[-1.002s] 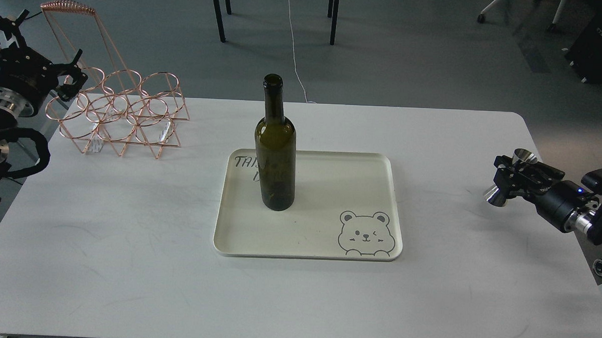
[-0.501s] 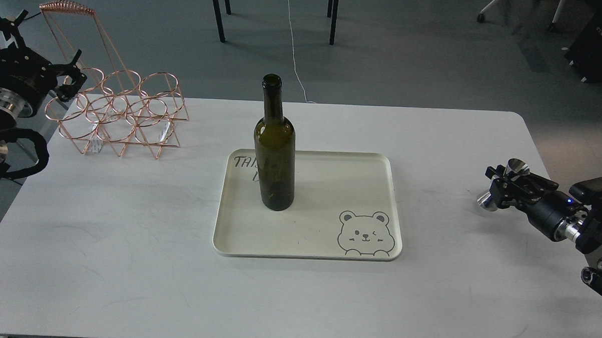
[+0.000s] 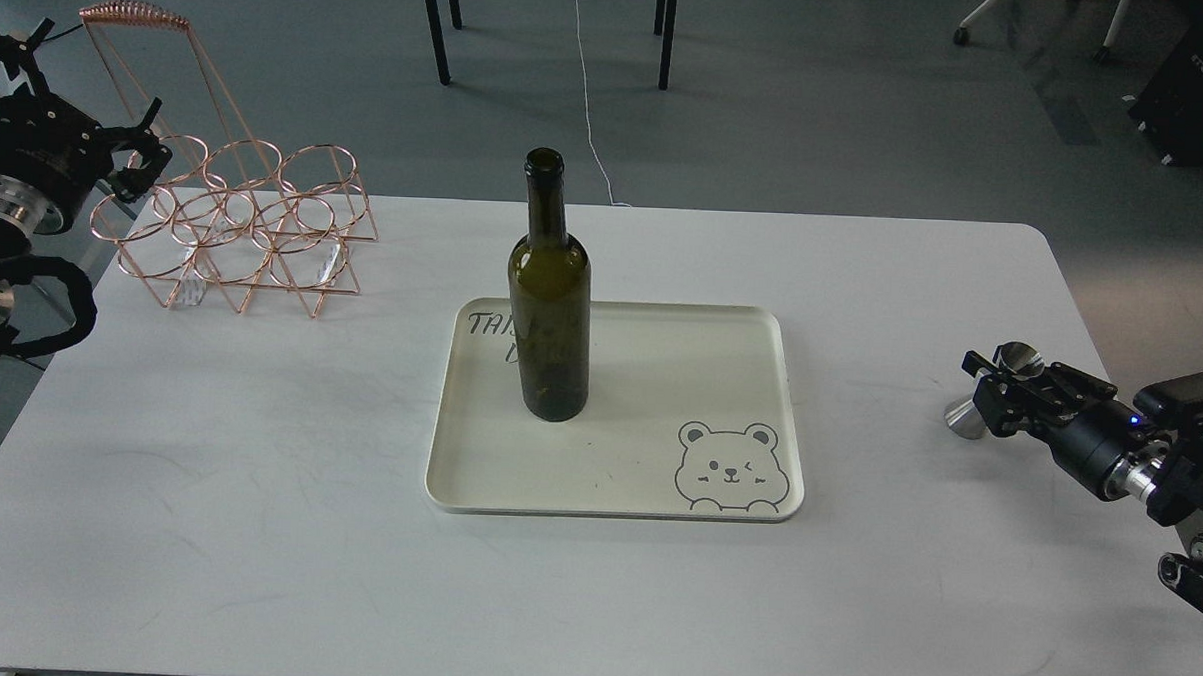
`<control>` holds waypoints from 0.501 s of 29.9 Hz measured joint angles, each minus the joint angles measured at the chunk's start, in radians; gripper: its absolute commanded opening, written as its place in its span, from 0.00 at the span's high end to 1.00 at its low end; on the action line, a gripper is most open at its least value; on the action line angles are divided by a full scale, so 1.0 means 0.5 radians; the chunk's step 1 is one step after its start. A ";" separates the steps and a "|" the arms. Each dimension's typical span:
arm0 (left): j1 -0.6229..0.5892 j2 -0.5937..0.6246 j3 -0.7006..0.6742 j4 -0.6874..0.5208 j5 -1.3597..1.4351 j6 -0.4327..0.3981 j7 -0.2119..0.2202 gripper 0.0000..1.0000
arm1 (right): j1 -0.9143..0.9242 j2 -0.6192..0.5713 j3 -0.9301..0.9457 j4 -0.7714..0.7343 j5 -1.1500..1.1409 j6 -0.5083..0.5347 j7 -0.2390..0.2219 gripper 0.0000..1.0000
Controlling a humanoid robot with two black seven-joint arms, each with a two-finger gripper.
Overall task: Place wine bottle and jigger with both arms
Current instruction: 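Lift the jigger with the right gripper and carry it off the tray, then set the jigger on the table and withdraw the right gripper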
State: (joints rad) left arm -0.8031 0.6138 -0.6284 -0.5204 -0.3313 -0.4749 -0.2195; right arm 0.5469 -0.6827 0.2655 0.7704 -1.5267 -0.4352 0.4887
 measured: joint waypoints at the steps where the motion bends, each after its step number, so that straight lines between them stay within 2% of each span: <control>1: -0.002 0.000 -0.001 0.000 0.000 0.000 0.000 0.02 | -0.004 -0.002 0.000 0.009 0.000 -0.001 0.000 0.43; 4: -0.005 0.001 -0.001 0.000 0.000 0.000 0.000 0.02 | -0.041 -0.031 -0.003 0.068 -0.001 -0.012 0.000 0.31; 7: -0.008 0.003 -0.002 0.000 0.000 0.000 0.000 0.02 | -0.086 -0.141 0.000 0.167 0.003 -0.025 0.000 0.23; 15: -0.019 0.049 0.016 -0.014 0.003 -0.010 0.023 0.02 | -0.126 -0.528 0.020 0.521 0.270 -0.032 0.000 0.08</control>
State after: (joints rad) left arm -0.8127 0.6383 -0.6204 -0.5271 -0.3300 -0.4799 -0.2082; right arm 0.4841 -0.9465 0.2757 1.0310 -1.3917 -0.4514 0.4885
